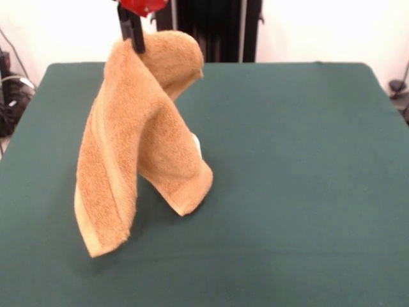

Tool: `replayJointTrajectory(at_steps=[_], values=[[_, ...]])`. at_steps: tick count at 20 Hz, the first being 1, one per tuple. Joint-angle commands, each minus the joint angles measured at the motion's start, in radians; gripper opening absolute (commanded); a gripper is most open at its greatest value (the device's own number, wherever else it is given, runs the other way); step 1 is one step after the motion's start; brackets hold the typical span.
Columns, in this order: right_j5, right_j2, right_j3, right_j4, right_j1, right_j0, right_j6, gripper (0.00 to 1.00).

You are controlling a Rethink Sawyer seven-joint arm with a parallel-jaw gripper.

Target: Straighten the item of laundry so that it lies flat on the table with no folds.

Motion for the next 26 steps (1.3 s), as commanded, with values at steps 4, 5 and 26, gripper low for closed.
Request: replayJointTrajectory(at_steps=[4,5,26], values=[[-0.012,0.07,0.211,-0.035,-0.049,-0.016,-0.192,0.0],[-0.018,0.07,0.221,-0.036,-0.054,-0.018,-0.186,0.0],[-0.161,0.042,0.417,-0.005,-0.133,-0.034,-0.035,0.0]])
